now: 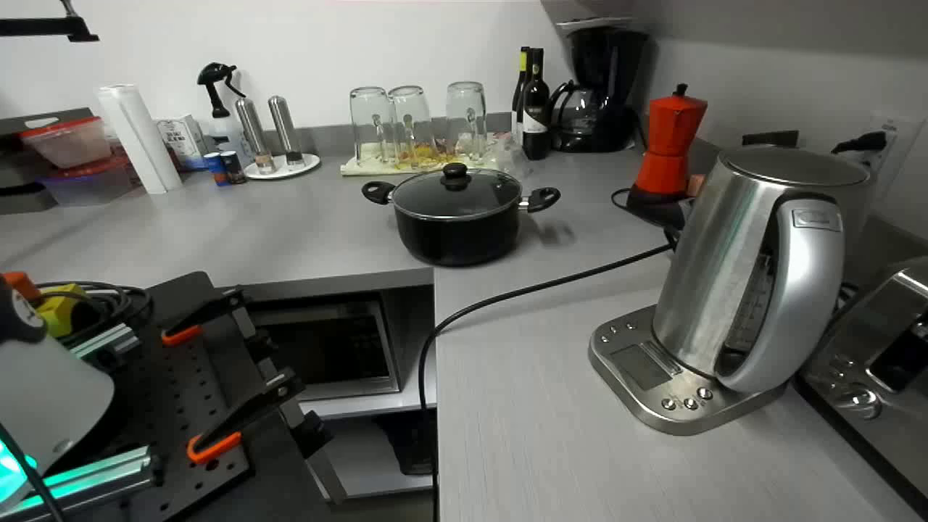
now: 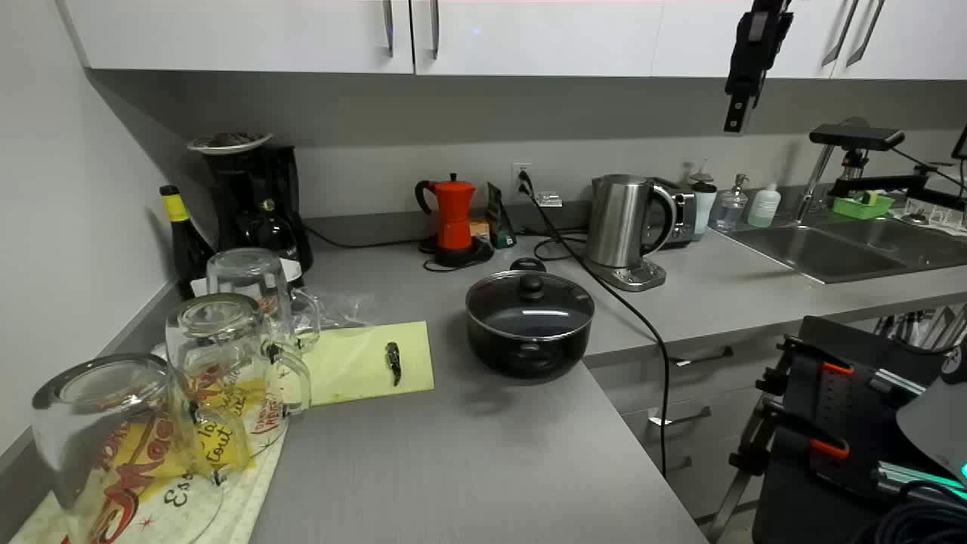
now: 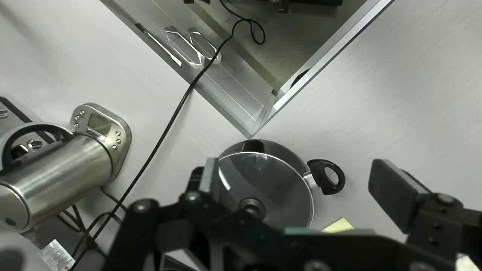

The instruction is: Remove the lid from the pot

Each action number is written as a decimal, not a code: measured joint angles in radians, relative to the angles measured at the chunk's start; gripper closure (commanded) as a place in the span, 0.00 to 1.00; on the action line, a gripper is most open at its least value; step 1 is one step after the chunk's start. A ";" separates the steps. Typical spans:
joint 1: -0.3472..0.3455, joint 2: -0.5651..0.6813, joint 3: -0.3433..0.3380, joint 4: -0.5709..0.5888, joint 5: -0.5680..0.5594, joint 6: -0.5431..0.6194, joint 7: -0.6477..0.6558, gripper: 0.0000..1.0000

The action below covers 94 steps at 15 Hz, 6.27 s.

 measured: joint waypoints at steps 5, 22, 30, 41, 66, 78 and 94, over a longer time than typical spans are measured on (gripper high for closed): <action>0.000 0.000 0.000 0.000 0.000 0.000 0.000 0.00; 0.011 0.002 -0.015 -0.001 -0.001 0.000 0.000 0.00; 0.013 0.065 -0.110 -0.012 -0.002 0.039 -0.080 0.00; -0.007 0.276 -0.242 -0.005 -0.029 0.215 -0.283 0.00; -0.021 0.866 -0.258 0.335 -0.155 0.409 -0.609 0.00; -0.017 1.081 -0.242 0.491 -0.155 0.409 -0.749 0.00; -0.021 1.167 -0.239 0.569 -0.155 0.408 -0.826 0.47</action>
